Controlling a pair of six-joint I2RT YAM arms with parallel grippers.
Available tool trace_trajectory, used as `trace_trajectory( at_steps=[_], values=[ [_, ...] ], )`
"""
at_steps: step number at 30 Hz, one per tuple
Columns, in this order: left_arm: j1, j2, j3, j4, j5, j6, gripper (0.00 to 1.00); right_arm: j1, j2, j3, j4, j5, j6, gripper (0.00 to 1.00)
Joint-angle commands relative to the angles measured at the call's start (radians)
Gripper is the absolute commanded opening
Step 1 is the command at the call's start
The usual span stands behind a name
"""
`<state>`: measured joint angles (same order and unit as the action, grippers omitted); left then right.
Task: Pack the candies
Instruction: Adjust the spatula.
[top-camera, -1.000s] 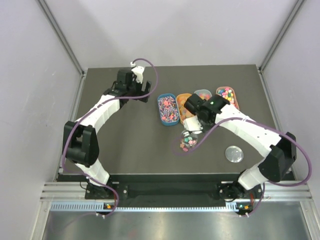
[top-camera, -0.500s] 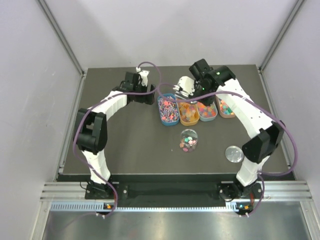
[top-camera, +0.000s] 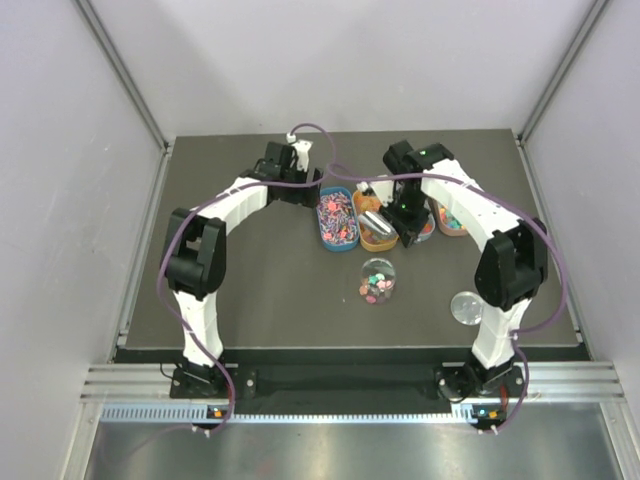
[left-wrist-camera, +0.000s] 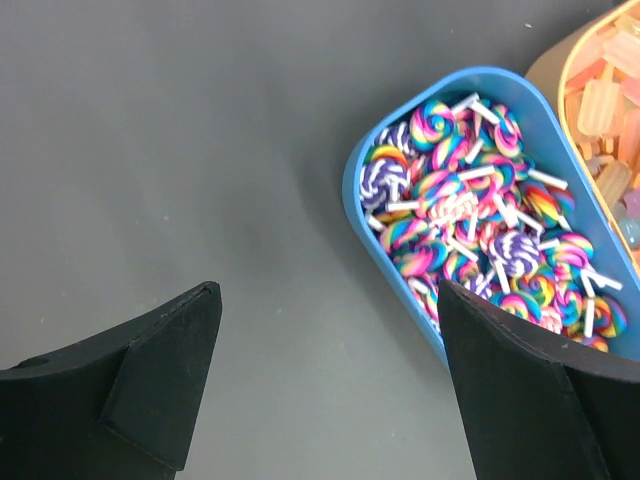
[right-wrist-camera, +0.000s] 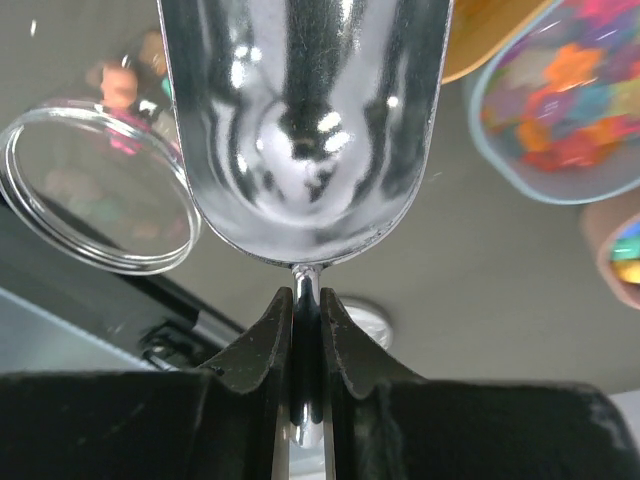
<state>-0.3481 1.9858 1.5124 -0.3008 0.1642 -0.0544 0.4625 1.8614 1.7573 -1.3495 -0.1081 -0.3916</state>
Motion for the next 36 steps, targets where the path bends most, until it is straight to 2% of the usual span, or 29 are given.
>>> trace_trajectory(
  at_steps=[1,13,16,20,25,28,29,30,31,32,35,36],
  values=[
    [0.0,0.036,0.058,0.012,-0.014,-0.004,0.93,-0.005,0.002,-0.022,-0.139,-0.061,0.053,0.0],
    [-0.011,0.015,0.029,0.015,-0.008,-0.005,0.93,-0.062,0.127,0.085,-0.137,-0.084,0.097,0.0],
    [-0.011,0.004,0.028,0.015,-0.008,0.001,0.93,-0.076,0.163,0.189,-0.126,-0.065,0.097,0.0],
    [-0.011,-0.001,0.031,0.014,-0.02,0.001,0.93,-0.101,0.264,0.472,-0.108,-0.044,0.129,0.0],
    [-0.017,-0.007,0.032,0.009,-0.041,0.013,0.93,-0.11,0.237,0.594,-0.045,-0.089,0.198,0.0],
    [-0.02,-0.016,0.037,0.002,-0.034,0.014,0.93,-0.127,0.162,0.588,-0.057,-0.149,0.241,0.0],
    [-0.02,-0.019,0.038,-0.001,-0.031,0.014,0.93,-0.134,0.106,0.532,-0.066,-0.169,0.244,0.0],
    [-0.022,-0.03,0.037,-0.003,-0.028,0.013,0.93,-0.137,0.008,0.383,-0.121,-0.223,0.232,0.0],
    [-0.022,-0.03,0.037,-0.003,-0.028,0.013,0.93,-0.137,0.007,0.381,-0.122,-0.223,0.232,0.0],
    [-0.023,-0.033,0.032,-0.001,-0.037,0.013,0.93,-0.151,-0.051,0.264,-0.126,-0.234,0.235,0.0],
    [-0.034,-0.044,0.013,0.006,-0.067,0.033,0.94,-0.18,-0.105,0.113,-0.122,-0.271,0.231,0.0],
    [-0.038,-0.051,0.005,0.008,-0.078,0.039,0.94,-0.182,-0.09,0.123,-0.123,-0.274,0.227,0.0]
  ],
)
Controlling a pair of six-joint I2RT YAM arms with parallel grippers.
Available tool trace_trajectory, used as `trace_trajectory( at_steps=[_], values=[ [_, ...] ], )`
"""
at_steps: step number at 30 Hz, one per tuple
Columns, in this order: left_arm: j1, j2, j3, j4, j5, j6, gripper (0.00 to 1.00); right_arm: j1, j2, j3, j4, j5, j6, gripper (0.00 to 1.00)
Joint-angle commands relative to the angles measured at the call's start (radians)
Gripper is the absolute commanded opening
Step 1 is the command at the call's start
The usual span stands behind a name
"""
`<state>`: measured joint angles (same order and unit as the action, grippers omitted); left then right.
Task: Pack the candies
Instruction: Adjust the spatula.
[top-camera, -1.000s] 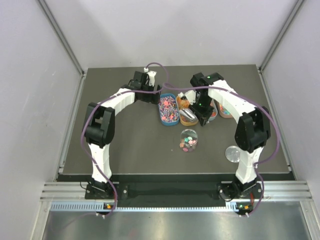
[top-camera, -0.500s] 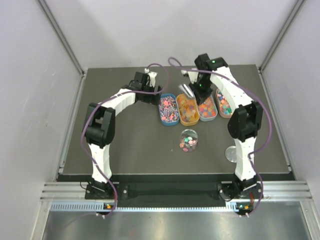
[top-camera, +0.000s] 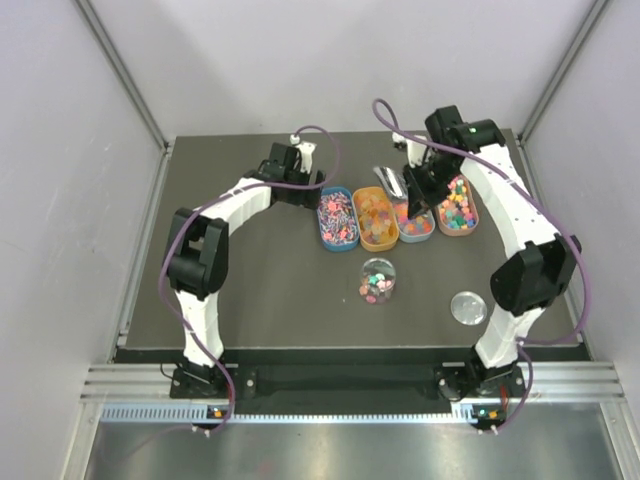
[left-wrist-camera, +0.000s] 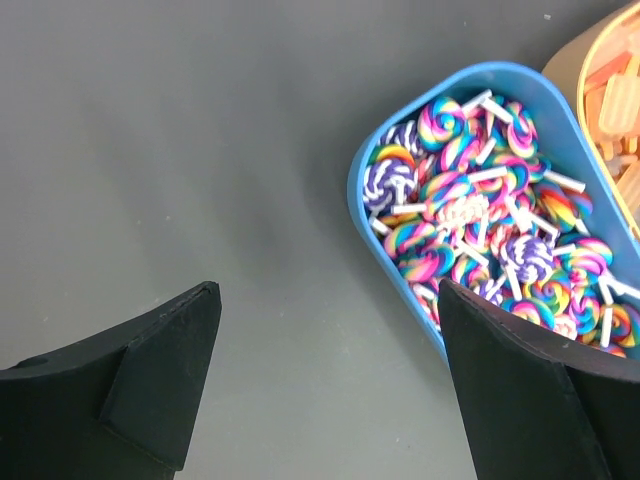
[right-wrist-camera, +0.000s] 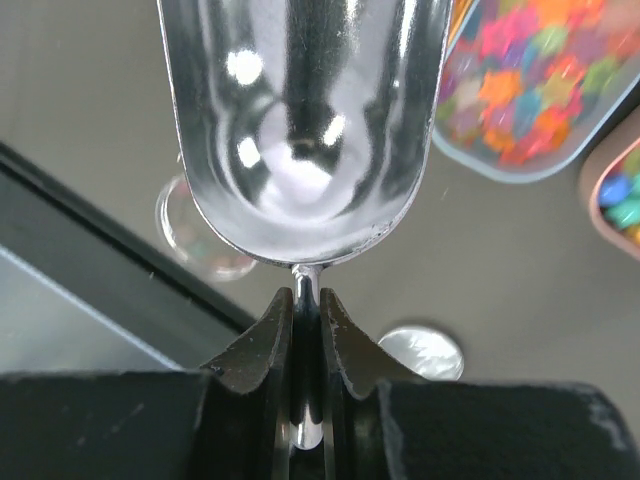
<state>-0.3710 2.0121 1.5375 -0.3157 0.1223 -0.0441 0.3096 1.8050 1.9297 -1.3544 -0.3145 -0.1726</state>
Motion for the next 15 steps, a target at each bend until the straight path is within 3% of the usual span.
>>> trace_trajectory(
  at_steps=[1,5,8,12,15],
  values=[
    [-0.022,-0.081,-0.027,0.027,-0.042,0.035,0.94,-0.03,-0.007,-0.026,-0.124,-0.07,0.018,0.0],
    [-0.037,-0.099,-0.062,0.038,-0.079,0.061,0.95,-0.027,0.121,0.032,-0.126,-0.045,-0.008,0.0],
    [-0.04,-0.107,-0.082,0.044,-0.104,0.067,0.95,-0.03,0.197,0.076,-0.123,0.032,-0.153,0.0],
    [-0.04,-0.127,-0.105,0.053,-0.113,0.078,0.95,-0.024,0.286,0.212,-0.121,0.301,-0.353,0.0],
    [-0.04,-0.144,-0.122,0.061,-0.147,0.076,0.95,-0.035,0.277,0.262,-0.121,0.412,-0.439,0.0]
  ],
)
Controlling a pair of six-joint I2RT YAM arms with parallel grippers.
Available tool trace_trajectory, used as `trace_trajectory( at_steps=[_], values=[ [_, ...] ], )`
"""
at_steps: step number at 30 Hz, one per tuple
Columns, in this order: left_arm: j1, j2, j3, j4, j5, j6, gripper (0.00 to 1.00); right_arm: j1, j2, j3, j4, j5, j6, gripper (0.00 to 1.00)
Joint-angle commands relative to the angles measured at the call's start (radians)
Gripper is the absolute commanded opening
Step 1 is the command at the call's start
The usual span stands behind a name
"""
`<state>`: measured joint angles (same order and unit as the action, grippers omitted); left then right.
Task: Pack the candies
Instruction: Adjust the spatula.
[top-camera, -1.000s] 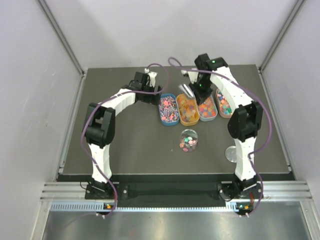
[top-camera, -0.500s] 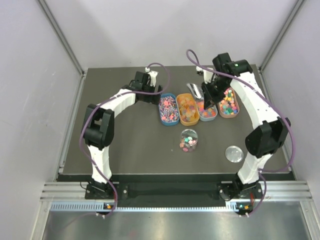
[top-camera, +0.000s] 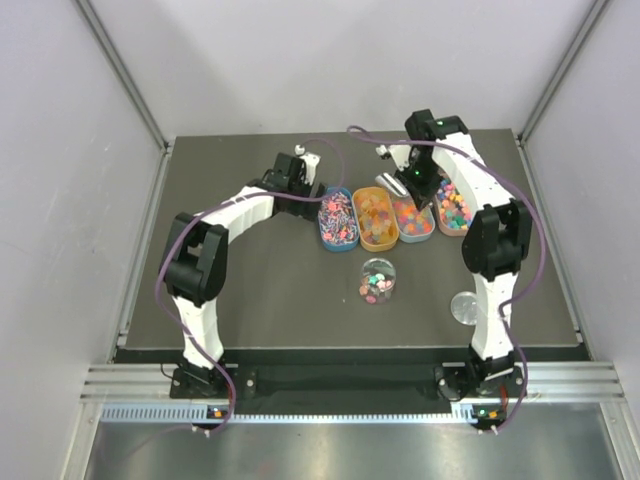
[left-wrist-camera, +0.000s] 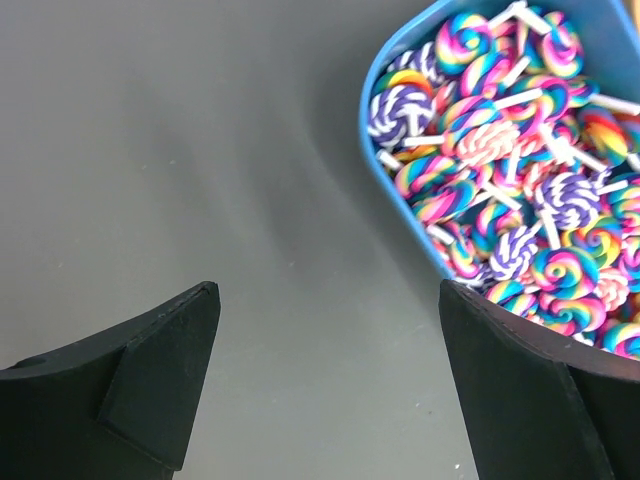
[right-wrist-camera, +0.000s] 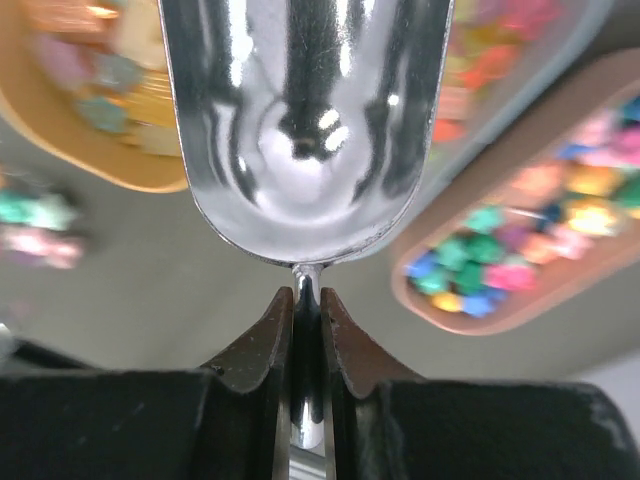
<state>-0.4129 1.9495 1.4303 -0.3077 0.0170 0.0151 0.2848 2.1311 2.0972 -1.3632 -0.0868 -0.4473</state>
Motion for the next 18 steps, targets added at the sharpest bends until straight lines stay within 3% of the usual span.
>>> trace_trajectory(
  at_steps=[1,8,13,18],
  values=[
    [0.002,-0.086,-0.018,0.056,-0.042,0.016,0.95,0.002,-0.08,0.077,-0.114,0.212,-0.188,0.0],
    [0.003,-0.034,0.051,0.053,-0.043,0.013,0.95,0.137,-0.263,-0.15,-0.112,0.441,-0.47,0.0],
    [0.003,0.049,0.175,0.003,-0.025,-0.01,0.95,0.256,-0.321,-0.255,-0.114,0.533,-0.545,0.0],
    [0.003,0.095,0.228,-0.025,-0.023,-0.01,0.95,0.298,-0.323,-0.339,-0.117,0.57,-0.568,0.0]
  ],
)
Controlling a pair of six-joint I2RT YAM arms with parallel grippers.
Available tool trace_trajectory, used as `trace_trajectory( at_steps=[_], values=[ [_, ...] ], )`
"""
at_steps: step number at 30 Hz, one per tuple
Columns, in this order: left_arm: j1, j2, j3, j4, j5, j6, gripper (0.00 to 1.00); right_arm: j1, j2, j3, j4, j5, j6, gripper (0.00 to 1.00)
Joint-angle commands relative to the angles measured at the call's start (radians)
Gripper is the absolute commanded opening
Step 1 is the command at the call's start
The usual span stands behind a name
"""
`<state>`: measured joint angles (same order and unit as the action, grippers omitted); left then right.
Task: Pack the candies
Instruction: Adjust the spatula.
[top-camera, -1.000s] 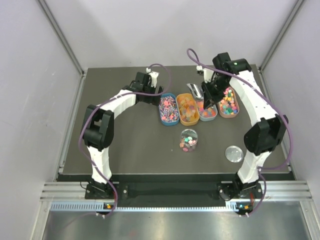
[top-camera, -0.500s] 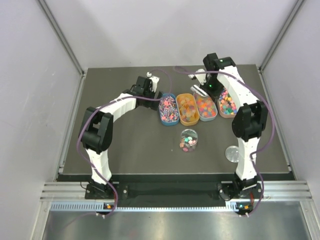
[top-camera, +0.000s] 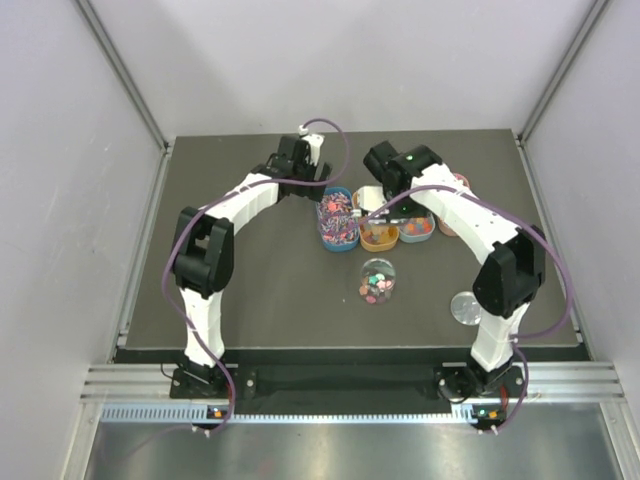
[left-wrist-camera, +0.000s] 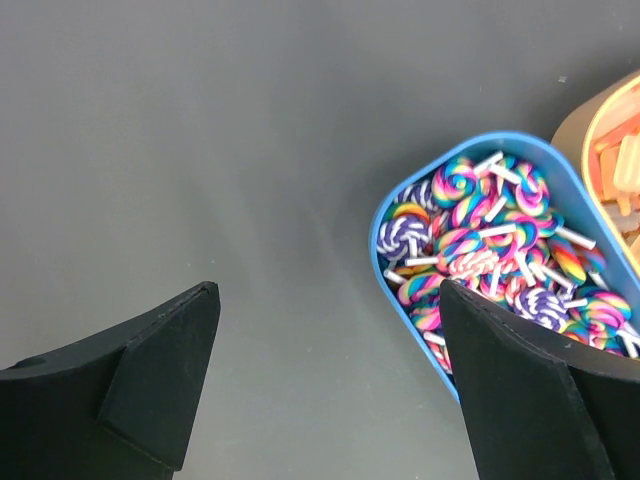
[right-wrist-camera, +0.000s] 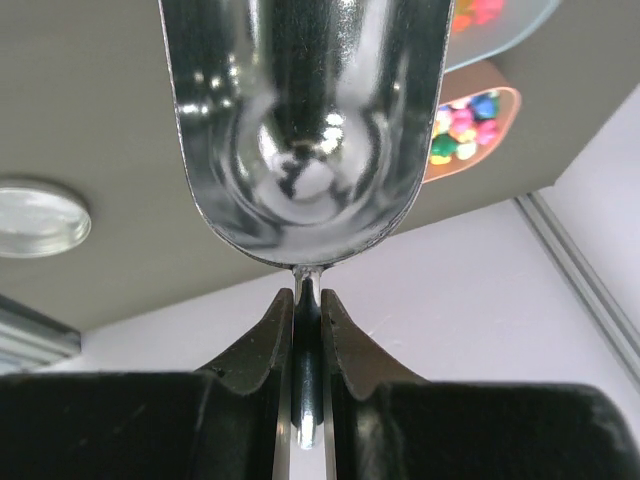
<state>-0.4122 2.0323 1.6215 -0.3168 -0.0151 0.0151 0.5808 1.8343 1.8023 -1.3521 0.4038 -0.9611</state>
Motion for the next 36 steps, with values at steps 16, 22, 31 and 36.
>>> trace_trajectory(
  at_steps=[16,22,31,36],
  values=[
    [0.003,-0.055,-0.031,0.008,0.01,-0.046,0.95,-0.03,0.157,-0.008,-0.131,0.058,-0.027,0.0],
    [0.003,-0.055,-0.04,0.015,0.044,-0.053,0.95,-0.053,0.209,0.017,-0.13,0.078,0.001,0.0],
    [0.004,0.063,0.11,-0.001,0.101,-0.056,0.95,-0.053,0.283,0.094,-0.13,0.087,0.034,0.0],
    [0.007,0.219,0.364,-0.015,0.26,-0.076,0.94,-0.053,0.278,0.051,-0.13,0.044,0.068,0.0]
  ],
)
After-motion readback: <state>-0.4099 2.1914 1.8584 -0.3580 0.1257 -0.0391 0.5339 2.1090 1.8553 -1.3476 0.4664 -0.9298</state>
